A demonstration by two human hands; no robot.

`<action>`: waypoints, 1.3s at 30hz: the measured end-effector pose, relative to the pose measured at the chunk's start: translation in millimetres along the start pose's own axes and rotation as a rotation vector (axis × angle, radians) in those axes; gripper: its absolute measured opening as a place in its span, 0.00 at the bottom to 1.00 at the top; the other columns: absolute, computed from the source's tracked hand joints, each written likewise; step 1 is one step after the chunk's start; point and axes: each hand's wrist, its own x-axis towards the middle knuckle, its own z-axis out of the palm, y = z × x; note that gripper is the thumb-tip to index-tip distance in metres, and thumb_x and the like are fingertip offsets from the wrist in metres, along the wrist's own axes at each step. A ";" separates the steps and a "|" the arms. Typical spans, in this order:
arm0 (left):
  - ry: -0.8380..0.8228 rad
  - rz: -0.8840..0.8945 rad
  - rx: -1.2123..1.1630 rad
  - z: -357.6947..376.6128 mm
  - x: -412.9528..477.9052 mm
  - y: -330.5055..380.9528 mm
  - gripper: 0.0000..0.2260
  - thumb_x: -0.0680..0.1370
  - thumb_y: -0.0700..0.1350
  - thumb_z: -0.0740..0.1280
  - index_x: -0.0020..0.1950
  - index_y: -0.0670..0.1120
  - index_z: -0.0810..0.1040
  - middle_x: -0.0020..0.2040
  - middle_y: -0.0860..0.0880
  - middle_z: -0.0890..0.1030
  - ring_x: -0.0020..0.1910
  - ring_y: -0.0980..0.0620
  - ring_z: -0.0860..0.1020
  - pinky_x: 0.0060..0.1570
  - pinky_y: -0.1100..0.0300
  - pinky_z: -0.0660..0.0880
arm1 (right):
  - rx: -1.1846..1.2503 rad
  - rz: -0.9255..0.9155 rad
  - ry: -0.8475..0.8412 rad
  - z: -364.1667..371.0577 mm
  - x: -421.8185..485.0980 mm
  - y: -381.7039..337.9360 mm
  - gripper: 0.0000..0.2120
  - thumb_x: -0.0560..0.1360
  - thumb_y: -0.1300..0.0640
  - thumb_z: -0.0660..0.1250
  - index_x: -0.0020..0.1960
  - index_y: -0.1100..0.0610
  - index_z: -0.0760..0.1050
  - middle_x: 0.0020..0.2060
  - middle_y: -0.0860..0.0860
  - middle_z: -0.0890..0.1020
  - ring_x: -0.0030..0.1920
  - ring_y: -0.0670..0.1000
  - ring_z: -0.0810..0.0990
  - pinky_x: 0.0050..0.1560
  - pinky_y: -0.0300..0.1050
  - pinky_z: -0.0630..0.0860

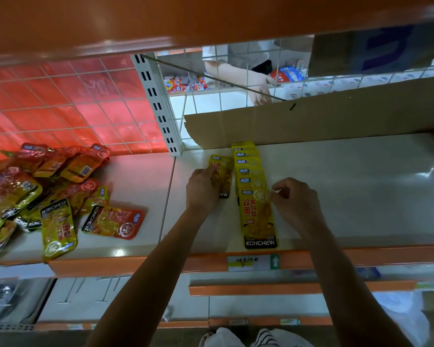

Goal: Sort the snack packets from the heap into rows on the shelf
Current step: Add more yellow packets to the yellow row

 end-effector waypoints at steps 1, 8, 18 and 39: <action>0.011 0.003 0.045 1.5 2.8 0.9 0.15 0.79 0.47 0.65 0.65 0.44 0.76 0.57 0.40 0.78 0.54 0.41 0.77 0.52 0.54 0.72 | -0.001 -0.023 0.010 2.0 1.4 -3.3 0.09 0.74 0.53 0.69 0.52 0.55 0.80 0.41 0.49 0.81 0.46 0.51 0.79 0.47 0.42 0.72; -0.004 -0.012 0.160 9.1 23.1 5.2 0.14 0.80 0.52 0.61 0.63 0.49 0.77 0.56 0.41 0.74 0.56 0.40 0.72 0.53 0.50 0.72 | 0.018 -0.149 0.030 21.5 7.4 -28.5 0.06 0.76 0.55 0.66 0.50 0.53 0.80 0.44 0.49 0.83 0.44 0.49 0.81 0.47 0.42 0.75; 0.017 -0.035 0.156 12.6 38.7 8.2 0.13 0.78 0.52 0.61 0.57 0.49 0.79 0.53 0.41 0.76 0.54 0.40 0.72 0.49 0.50 0.71 | 0.032 -0.230 0.030 33.8 10.1 -49.0 0.05 0.75 0.57 0.66 0.49 0.54 0.80 0.44 0.49 0.83 0.45 0.49 0.81 0.49 0.45 0.77; 0.186 -0.112 0.277 -71.4 -9.4 -85.7 0.19 0.79 0.50 0.63 0.70 0.50 0.70 0.69 0.45 0.71 0.67 0.44 0.67 0.62 0.50 0.69 | -0.139 -0.493 -0.262 131.6 -6.1 -112.6 0.14 0.75 0.58 0.68 0.60 0.55 0.77 0.57 0.51 0.80 0.56 0.51 0.77 0.54 0.38 0.69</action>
